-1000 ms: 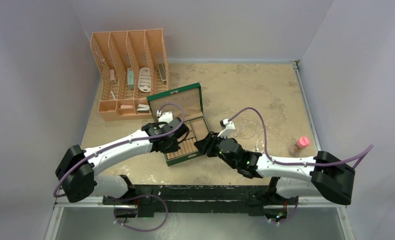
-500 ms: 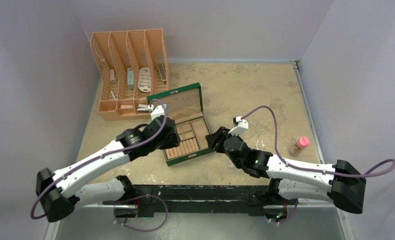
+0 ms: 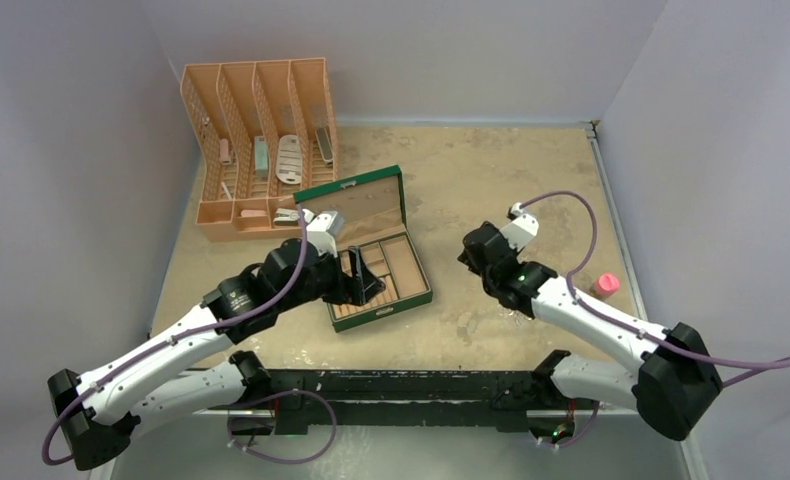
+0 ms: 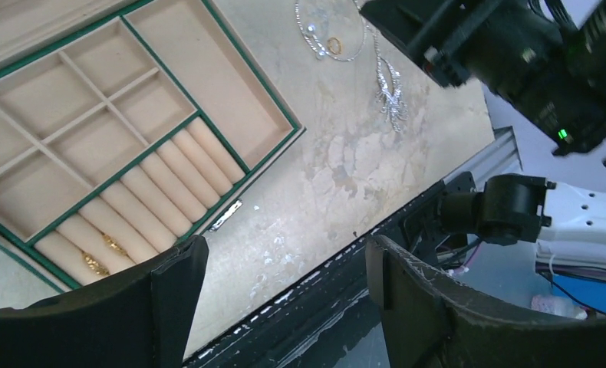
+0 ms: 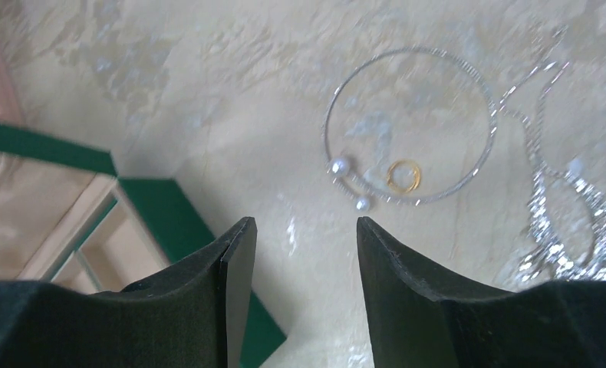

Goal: Organize the mixed jewelry

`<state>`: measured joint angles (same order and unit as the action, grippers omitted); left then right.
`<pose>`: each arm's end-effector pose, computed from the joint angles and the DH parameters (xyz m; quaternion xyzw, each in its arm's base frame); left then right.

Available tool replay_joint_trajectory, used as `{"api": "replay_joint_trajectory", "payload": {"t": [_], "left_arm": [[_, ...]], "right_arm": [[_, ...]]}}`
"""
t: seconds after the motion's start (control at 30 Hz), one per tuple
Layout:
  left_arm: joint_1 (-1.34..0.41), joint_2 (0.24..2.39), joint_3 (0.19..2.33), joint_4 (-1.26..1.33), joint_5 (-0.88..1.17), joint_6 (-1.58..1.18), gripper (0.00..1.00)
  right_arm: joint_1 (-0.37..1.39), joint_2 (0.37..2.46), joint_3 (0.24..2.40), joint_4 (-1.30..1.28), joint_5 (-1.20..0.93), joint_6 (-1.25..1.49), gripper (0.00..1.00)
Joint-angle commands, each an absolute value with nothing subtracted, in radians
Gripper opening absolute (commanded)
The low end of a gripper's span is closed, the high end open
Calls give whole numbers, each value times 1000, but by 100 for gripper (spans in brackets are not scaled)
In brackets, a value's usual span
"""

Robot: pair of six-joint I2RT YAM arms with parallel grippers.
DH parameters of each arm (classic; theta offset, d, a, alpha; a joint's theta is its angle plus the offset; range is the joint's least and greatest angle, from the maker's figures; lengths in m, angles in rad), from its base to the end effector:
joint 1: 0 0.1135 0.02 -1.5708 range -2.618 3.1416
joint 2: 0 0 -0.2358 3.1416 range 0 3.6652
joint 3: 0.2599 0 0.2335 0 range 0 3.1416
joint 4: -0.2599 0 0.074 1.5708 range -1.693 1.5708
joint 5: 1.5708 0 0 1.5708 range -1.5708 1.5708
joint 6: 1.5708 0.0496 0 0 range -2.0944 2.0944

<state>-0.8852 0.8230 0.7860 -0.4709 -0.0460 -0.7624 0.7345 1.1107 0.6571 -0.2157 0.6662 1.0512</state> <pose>0.1254 -0.1497 0.2779 0.0413 0.8609 -0.3583 0.3588 0.1935 0.1334 0.2097 0.2748 0.8175 0.1361 0.4874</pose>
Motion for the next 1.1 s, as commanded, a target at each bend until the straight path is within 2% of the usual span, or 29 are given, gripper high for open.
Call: {"api": "replay_joint_trajectory", "payload": {"t": [0.0, 0.23, 0.43, 0.63, 0.83, 1.07], "left_arm": [[-889, 815, 779, -383, 20, -783, 75], [-889, 862, 794, -326, 44, -836, 72], [-888, 902, 797, -289, 31, -808, 72], [-888, 932, 798, -241, 200, -710, 71], [-888, 899, 775, -253, 206, -658, 71], [-890, 897, 743, -213, 195, -633, 72]], "right_arm": [[607, 1182, 719, -161, 619, 905, 53], [530, 1301, 736, -63, 505, 737, 50], [478, 1398, 757, -83, 455, 680, 47], [466, 1461, 789, -113, 366, 628, 39], [465, 1518, 854, -207, 406, 660, 25], [464, 1506, 844, -327, 444, 763, 25]]}}
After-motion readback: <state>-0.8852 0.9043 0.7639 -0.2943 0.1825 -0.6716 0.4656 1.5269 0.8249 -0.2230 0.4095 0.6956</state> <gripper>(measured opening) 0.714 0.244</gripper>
